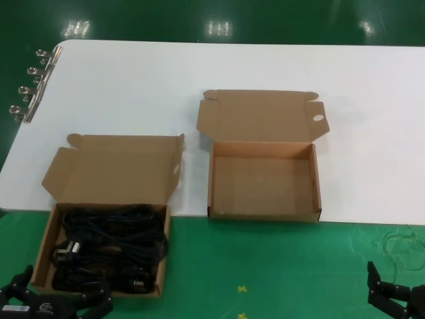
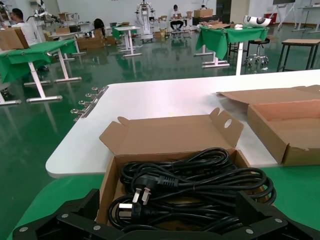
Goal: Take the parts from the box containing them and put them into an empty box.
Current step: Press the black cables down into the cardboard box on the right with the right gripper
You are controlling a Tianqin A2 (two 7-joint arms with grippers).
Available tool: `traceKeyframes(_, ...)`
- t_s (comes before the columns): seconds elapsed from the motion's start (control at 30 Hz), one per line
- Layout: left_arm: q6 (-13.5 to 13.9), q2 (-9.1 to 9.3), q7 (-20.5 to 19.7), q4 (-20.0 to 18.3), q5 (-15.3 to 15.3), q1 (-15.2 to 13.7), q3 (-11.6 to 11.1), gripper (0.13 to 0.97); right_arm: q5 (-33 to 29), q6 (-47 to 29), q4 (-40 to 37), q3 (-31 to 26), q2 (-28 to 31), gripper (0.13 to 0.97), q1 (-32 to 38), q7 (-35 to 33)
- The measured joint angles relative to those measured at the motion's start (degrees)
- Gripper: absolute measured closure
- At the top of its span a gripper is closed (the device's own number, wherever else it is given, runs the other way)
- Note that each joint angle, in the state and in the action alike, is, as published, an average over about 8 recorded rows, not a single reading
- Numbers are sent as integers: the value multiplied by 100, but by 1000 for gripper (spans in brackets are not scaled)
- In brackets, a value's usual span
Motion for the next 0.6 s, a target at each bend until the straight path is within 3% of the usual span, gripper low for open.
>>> traceKeyframes(0.6,0,0,0,0,0,0,0,132,0,0,0,0,0,174,0,0)
